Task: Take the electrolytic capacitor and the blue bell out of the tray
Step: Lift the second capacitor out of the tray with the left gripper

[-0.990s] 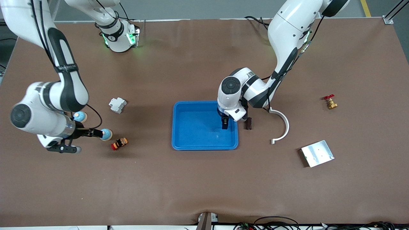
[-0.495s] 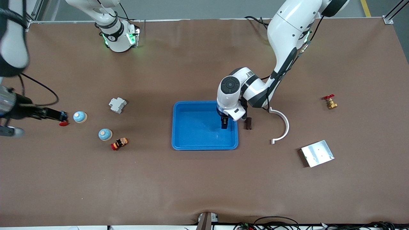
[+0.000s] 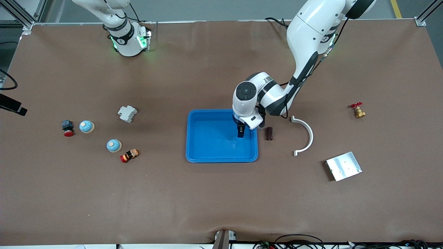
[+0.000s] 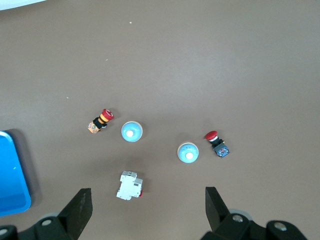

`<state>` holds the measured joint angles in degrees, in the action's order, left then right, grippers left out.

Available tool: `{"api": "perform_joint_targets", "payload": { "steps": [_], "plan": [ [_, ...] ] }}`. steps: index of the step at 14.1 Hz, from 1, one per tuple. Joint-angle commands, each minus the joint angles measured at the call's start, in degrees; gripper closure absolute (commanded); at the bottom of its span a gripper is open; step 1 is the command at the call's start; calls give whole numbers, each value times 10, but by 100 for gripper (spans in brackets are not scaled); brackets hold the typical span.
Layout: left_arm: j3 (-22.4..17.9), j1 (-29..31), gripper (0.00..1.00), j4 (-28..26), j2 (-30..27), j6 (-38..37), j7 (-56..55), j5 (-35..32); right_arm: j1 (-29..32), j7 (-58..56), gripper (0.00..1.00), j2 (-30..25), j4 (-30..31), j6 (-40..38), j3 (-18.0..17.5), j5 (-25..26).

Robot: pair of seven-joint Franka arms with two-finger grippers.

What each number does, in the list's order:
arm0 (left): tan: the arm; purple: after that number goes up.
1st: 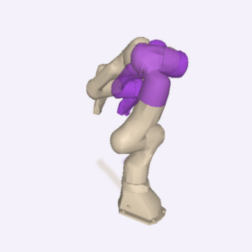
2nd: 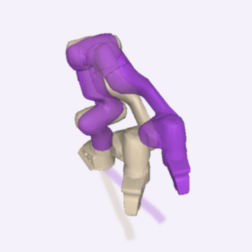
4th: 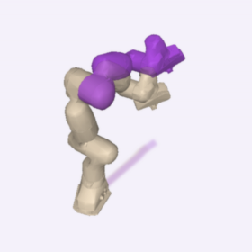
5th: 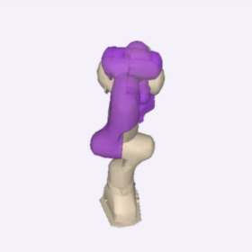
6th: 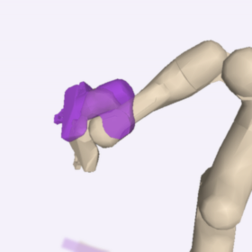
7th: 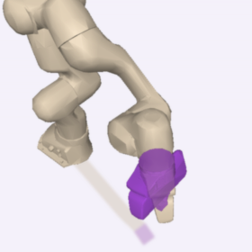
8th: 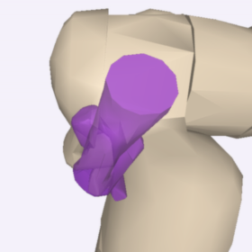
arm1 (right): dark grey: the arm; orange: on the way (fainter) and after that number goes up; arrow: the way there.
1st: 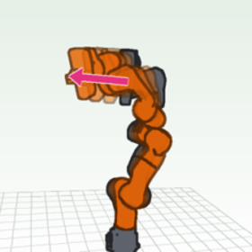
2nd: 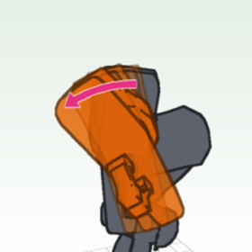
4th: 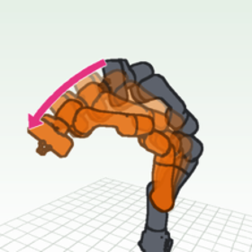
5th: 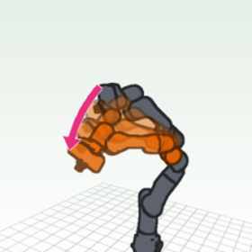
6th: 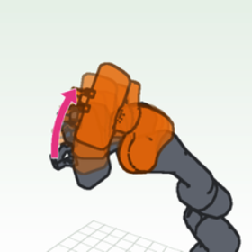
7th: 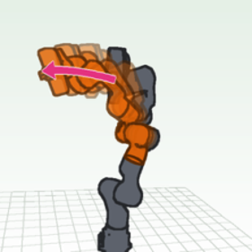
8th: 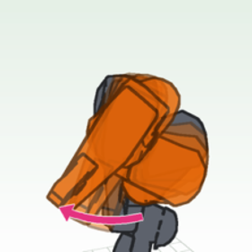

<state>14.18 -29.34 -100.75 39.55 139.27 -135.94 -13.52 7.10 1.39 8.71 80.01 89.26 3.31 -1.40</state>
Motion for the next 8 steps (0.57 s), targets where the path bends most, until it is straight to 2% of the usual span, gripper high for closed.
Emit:
{"api": "perform_joint_targets", "payload": {
  "steps": [1, 3, 4, 5, 6, 7, 8],
  "plan": [
    [-4, -1, 4, -1, 2, 9, -7, -12, 13, -5, 0, -5, 11, -2, -13, 6],
    [-4, 1, 8, -1, 2, 9, -5, -12, 18, -3, 0, -14, 17, -1, -46, 12],
    [-4, 1, 13, 0, 4, 9, -5, -12, 20, -3, 0, -14, 17, -1, -50, 20],
    [-4, 0, 31, 0, 4, 9, -5, -11, 20, -3, 0, -14, 17, -1, -50, 20],
    [-5, 0, 70, 0, 4, 9, -5, -12, 22, -2, 0, -16, 19, -2, -48, 20],
    [-5, 0, 93, 0, 4, 9, -5, -16, 22, 3, 0, -16, 19, -1, -47, 20],
    [-4, 0, 100, 0, 4, 9, -6, -23, 21, 4, 0, -15, 19, 1, -47, 21]
  ]
}}
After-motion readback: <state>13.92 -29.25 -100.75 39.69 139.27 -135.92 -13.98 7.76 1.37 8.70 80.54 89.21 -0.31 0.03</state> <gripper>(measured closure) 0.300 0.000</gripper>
